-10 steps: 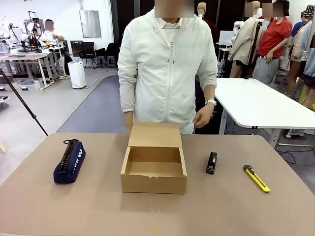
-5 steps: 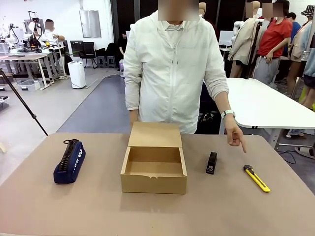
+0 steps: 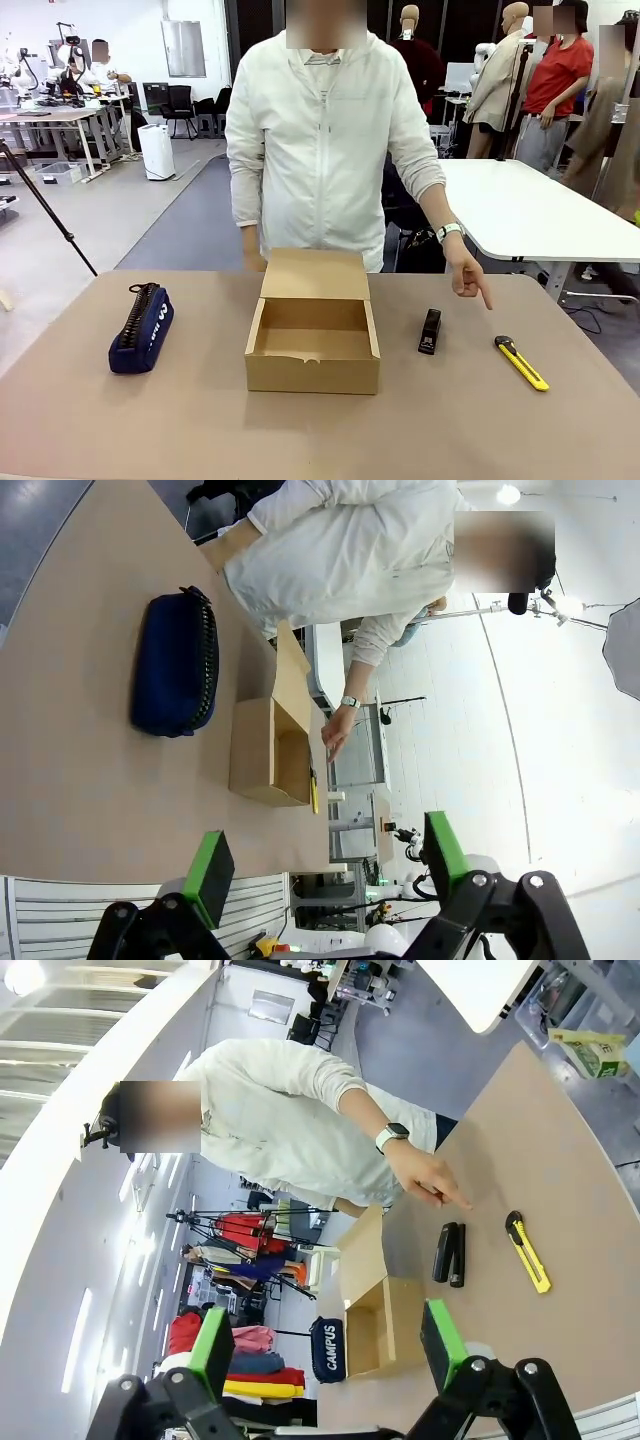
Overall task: Pack the items into the box.
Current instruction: Pick up the item indicated by the person and place it inside the Mailer Box.
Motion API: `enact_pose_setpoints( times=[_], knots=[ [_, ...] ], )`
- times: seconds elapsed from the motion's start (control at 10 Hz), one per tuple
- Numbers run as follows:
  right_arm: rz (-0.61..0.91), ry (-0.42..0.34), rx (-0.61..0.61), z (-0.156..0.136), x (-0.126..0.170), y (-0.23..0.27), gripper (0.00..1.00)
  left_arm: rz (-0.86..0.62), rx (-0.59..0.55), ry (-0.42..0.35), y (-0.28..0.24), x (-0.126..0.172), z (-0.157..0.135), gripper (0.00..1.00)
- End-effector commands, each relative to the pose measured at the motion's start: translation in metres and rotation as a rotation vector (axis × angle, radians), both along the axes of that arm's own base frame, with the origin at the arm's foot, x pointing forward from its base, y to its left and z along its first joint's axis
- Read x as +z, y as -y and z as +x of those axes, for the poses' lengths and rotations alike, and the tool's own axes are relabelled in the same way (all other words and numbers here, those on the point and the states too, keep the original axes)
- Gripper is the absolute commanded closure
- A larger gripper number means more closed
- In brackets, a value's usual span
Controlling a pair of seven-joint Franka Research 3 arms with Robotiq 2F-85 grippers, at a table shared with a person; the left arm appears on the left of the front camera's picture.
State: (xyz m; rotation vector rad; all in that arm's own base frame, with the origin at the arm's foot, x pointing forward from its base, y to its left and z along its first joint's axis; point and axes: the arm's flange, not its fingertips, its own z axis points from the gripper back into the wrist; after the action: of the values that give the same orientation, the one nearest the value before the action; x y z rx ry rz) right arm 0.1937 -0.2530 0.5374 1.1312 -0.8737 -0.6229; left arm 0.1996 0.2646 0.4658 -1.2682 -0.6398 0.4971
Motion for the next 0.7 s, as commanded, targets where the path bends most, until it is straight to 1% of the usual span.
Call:
enact_pose_setpoints(
  times=[0.0,0.1,0.2,0.3,0.4,0.5,0.6],
  knots=[
    [-0.001,-0.001,0.0,0.0,0.0,0.0,0.0,-0.009,-0.001,0.025,-0.001,0.001,-0.001,0.0],
    [-0.186,-0.158,0.086,0.046,0.015,-0.024,0.0,-0.009,-0.001,0.025,-0.001,0.001,-0.001,0.0],
    [-0.373,-0.289,0.222,0.102,0.022,-0.048,0.0,-0.009,-0.001,0.025,-0.001,0.001,-0.001,0.0],
    [-0.449,-0.355,0.25,0.133,0.02,-0.068,0.0,-0.009,-0.001,0.025,-0.001,0.001,-0.001,0.0],
    [-0.636,-0.489,0.294,0.173,0.004,-0.096,0.0,-0.009,-0.001,0.025,-0.001,0.001,-0.001,0.0],
    [-0.82,-0.574,0.316,0.201,-0.02,-0.121,0.0,-0.009,-0.001,0.025,-0.001,0.001,-0.001,0.0],
    [-0.928,-0.625,0.351,0.218,-0.045,-0.143,0.0,-0.009,-0.001,0.025,-0.001,0.001,-0.001,0.0]
  ],
)
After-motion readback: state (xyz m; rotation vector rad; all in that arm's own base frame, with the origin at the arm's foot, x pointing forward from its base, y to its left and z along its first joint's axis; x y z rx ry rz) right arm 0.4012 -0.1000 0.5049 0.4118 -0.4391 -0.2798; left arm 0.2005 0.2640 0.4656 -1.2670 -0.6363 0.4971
